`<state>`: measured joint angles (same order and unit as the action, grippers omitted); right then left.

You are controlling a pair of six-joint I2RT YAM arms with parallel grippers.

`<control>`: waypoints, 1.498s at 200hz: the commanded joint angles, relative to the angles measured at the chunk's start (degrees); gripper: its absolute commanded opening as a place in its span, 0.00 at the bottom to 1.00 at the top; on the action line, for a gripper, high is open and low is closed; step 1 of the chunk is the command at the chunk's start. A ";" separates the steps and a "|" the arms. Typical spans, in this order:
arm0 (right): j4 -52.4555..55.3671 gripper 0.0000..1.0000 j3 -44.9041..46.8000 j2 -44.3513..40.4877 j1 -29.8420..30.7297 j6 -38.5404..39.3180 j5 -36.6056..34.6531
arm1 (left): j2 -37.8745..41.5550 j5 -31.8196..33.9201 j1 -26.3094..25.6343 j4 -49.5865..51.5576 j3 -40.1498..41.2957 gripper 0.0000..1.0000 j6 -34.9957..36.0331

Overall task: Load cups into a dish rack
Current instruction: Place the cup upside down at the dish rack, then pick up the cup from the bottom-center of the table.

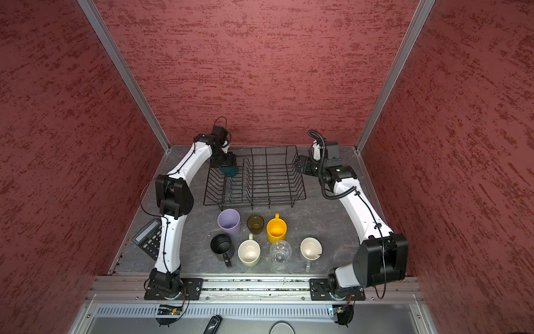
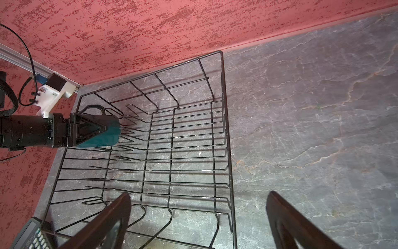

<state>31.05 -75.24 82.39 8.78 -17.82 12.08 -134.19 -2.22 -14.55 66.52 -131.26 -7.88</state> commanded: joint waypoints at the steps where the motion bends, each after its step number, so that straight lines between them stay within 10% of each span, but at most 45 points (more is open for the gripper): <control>1: -0.92 0.98 0.27 -1.49 -0.36 -0.54 0.58 | 0.16 0.55 -0.48 -2.87 -1.20 0.87 0.67; 92: 0.82 0.95 -0.36 -1.61 -0.36 0.10 0.16 | 3.86 0.46 -0.74 -4.52 1.49 0.99 0.59; 146: 11.01 0.82 -1.47 -5.92 0.24 1.87 -1.85 | 20.06 -2.00 -0.49 -15.19 13.57 0.99 -1.20; 174: 18.45 0.80 -1.26 -10.35 4.11 2.01 -5.42 | 34.37 -11.61 3.51 -32.26 29.22 0.99 -8.34; 208: 27.52 0.75 -1.19 -13.41 11.38 -0.63 -9.00 | 50.62 -33.72 17.05 -82.26 61.12 0.99 -34.10; 246: 32.73 0.70 1.59 -15.48 18.57 -4.53 -9.59 | 55.97 -22.59 11.60 -57.23 53.92 1.00 -12.76; 299: 29.83 0.66 10.00 -16.75 26.34 -10.99 -7.72 | 60.59 -10.81 7.16 -49.76 53.51 0.99 -5.04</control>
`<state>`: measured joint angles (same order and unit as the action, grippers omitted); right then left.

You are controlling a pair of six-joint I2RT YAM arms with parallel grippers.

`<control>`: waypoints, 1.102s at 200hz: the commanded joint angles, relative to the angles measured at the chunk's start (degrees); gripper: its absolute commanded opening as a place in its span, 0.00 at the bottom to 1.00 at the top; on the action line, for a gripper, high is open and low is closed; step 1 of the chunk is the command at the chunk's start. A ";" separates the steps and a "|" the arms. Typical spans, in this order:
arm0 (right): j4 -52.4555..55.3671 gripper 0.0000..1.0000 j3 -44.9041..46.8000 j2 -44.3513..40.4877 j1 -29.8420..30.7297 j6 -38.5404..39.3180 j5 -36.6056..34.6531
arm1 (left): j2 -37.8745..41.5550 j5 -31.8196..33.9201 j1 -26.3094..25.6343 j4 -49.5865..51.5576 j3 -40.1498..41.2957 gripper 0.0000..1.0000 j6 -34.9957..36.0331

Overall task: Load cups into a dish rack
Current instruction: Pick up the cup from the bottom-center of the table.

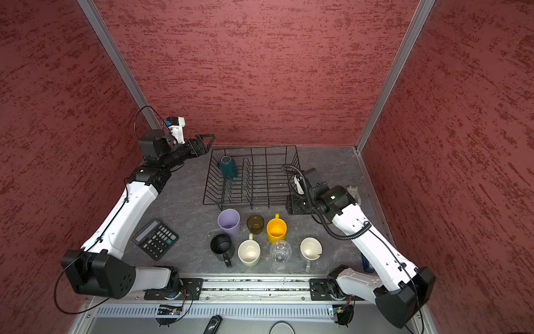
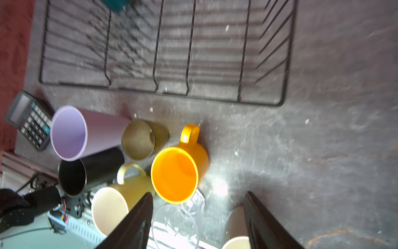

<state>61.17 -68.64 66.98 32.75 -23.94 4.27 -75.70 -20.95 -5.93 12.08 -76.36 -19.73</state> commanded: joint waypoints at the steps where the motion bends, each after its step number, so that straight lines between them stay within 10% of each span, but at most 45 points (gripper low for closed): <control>1: -0.41 0.66 3.63 -1.33 2.43 -4.97 0.10 | 2.16 8.15 -1.54 4.83 -1.46 0.99 6.98; 47: -6.52 0.59 11.09 -0.28 6.37 -9.29 0.85 | 6.02 9.29 -1.36 4.22 1.13 1.00 8.50; 88: -10.12 0.55 14.46 0.63 7.48 -11.12 0.85 | 14.29 -6.39 8.69 -11.46 12.97 1.00 -1.58; 120: -11.73 0.53 15.25 2.92 8.39 -11.30 1.13 | 12.43 -5.66 11.41 2.40 6.79 1.00 1.73; 220: -16.91 0.37 15.59 11.01 9.89 -12.36 -2.90 | 14.52 -1.83 11.82 2.46 10.66 1.00 2.50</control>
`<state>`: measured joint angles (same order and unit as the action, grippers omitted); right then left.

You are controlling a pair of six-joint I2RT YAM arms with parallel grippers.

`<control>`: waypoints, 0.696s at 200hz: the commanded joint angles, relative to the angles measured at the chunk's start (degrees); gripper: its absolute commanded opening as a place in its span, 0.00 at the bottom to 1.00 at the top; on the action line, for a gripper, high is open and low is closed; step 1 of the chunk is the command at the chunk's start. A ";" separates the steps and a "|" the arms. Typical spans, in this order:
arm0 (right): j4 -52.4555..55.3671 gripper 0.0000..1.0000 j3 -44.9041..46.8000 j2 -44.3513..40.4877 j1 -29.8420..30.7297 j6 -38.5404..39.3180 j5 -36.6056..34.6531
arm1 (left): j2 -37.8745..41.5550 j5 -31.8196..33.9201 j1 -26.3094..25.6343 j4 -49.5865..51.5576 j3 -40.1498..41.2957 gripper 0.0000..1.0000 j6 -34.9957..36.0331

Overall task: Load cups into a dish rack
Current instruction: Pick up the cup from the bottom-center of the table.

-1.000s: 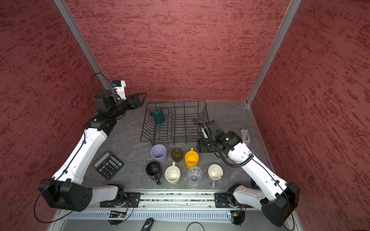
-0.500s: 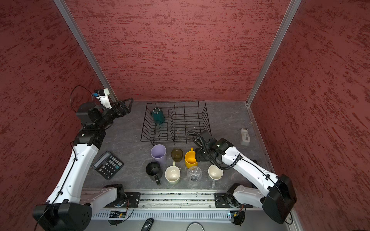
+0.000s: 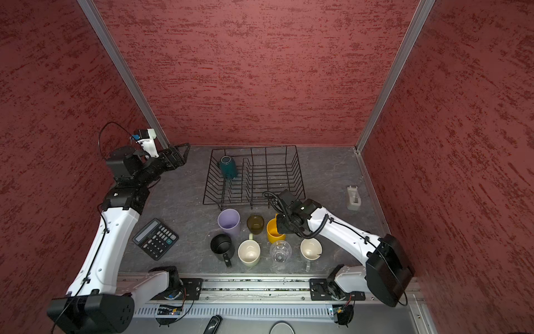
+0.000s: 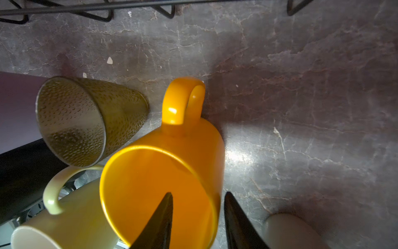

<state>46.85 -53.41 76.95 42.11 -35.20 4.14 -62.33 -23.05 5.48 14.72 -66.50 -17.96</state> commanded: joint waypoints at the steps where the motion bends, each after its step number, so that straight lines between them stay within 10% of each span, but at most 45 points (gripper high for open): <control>1: -2.62 0.37 0.29 1.12 0.57 -1.10 -2.79 | 1.11 0.23 0.41 -0.20 0.82 1.00 0.73; 139: 5.83 0.00 -5.23 0.01 0.92 4.46 -11.06 | 1.14 -0.24 0.94 -1.64 1.72 1.00 -0.78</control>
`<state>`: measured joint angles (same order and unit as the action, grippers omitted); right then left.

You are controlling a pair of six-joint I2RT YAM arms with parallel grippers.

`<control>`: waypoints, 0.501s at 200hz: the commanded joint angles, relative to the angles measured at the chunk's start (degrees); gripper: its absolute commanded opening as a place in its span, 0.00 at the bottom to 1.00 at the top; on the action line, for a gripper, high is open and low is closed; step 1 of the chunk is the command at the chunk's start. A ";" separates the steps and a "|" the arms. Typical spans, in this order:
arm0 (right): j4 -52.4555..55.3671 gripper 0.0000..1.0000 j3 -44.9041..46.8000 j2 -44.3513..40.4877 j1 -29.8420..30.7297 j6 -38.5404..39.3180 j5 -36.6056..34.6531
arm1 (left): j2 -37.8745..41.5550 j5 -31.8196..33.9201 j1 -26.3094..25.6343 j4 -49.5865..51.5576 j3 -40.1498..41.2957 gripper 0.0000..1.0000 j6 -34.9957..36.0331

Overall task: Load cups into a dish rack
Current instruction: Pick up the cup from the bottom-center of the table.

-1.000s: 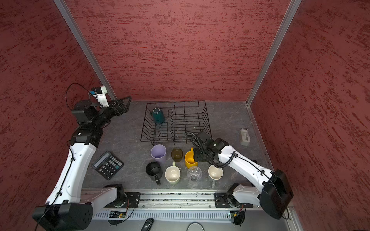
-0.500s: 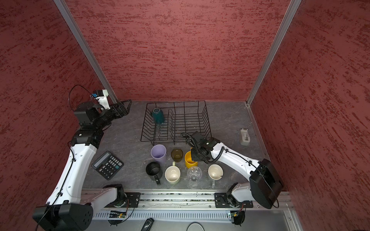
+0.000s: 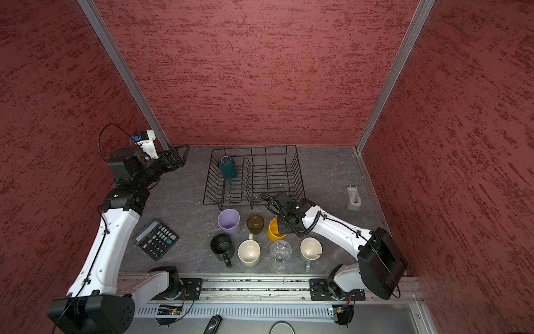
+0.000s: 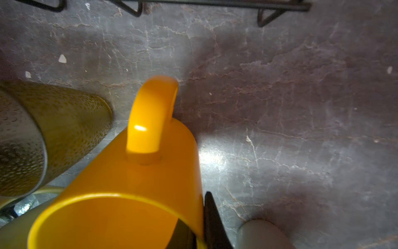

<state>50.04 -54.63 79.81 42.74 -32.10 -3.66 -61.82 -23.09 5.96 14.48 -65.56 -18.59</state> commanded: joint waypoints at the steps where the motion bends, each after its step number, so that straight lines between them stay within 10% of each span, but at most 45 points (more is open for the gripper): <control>1: 2.75 0.00 -4.13 -2.88 0.30 1.43 -3.36 | 0.60 -0.20 0.46 -1.44 0.74 1.00 -0.14; 100: 11.97 0.00 -15.89 -8.30 0.25 7.30 -0.32 | 1.35 -0.51 0.38 -6.14 3.22 1.00 -1.56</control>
<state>60.36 -65.91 74.35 42.74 -26.09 -5.15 -61.76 -23.09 5.98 11.75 -63.55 -19.55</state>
